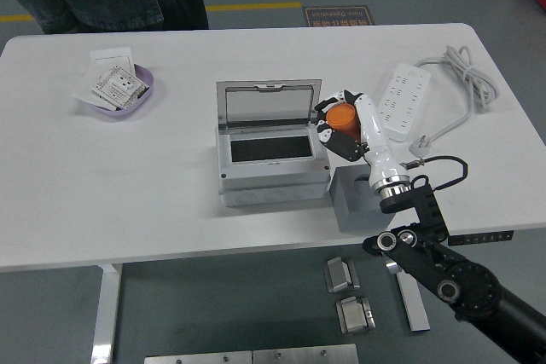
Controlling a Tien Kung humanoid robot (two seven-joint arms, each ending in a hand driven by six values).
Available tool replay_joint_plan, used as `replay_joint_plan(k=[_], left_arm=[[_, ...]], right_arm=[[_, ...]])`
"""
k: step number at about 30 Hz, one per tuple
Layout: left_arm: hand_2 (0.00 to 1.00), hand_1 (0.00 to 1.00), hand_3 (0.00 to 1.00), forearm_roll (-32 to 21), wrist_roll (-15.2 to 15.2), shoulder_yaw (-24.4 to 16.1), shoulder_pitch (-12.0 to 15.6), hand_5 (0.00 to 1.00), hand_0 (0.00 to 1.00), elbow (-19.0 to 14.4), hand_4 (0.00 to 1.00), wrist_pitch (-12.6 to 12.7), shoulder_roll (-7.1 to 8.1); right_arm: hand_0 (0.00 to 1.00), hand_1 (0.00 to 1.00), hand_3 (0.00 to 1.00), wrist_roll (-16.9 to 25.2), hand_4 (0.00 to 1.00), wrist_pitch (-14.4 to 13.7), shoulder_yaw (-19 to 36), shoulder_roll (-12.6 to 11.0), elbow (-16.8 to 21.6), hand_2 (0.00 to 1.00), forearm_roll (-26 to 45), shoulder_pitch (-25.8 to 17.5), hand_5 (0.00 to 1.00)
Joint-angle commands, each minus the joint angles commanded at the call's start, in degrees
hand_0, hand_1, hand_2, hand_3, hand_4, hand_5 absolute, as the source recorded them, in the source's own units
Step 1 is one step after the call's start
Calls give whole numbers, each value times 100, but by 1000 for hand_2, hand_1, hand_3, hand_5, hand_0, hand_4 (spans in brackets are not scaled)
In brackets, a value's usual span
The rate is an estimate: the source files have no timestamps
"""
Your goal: Pick up the cylinder from the cube,place it in the box,flap close box
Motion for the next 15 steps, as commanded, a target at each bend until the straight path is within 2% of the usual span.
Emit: replay_joint_plan(k=[7, 15], left_arm=[[501, 637, 609, 37, 54, -50, -9, 301, 639, 0, 673, 5, 19], [502, 637, 609, 37, 74, -42, -13, 301, 639, 0, 673, 5, 49]], right_arm=[[394, 203, 263, -1117, 2, 383, -291, 234, -74, 260, -1276, 479, 2], [389, 204, 263, -2049, 2, 760, -847, 471, -583, 260, -2117, 1085, 2]])
